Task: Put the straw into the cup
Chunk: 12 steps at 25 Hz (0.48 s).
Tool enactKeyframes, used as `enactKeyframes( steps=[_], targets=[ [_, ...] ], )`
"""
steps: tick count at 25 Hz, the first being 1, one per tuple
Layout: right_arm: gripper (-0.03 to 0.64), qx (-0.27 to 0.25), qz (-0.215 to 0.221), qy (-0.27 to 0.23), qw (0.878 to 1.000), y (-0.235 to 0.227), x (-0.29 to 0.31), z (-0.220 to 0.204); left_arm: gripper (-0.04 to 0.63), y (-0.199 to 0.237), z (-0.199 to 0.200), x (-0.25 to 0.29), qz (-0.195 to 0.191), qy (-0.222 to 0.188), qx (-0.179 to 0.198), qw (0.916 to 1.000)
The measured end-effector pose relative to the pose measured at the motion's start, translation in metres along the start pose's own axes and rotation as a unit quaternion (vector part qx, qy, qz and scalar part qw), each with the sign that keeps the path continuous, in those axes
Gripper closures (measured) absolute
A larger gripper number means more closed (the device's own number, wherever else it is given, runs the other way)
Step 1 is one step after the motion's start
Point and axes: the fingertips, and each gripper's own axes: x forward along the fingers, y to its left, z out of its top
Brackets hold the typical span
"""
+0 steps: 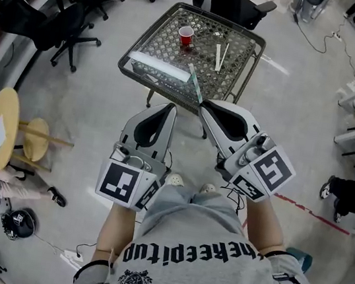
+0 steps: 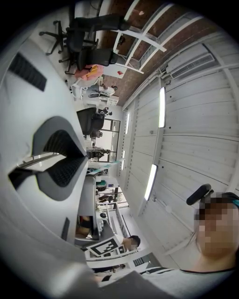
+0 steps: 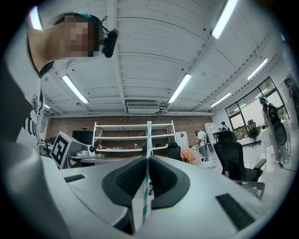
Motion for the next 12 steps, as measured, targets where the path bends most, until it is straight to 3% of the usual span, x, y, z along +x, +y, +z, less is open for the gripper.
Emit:
enactKeyframes(
  steps=[12],
  targets=[
    [0.580,0.029,-0.028,-0.006,0.999,0.005,0.037,-0.011,0.571,0.040,-0.007,-0.006,-0.026,-0.001,-0.006,0.9996]
  ],
)
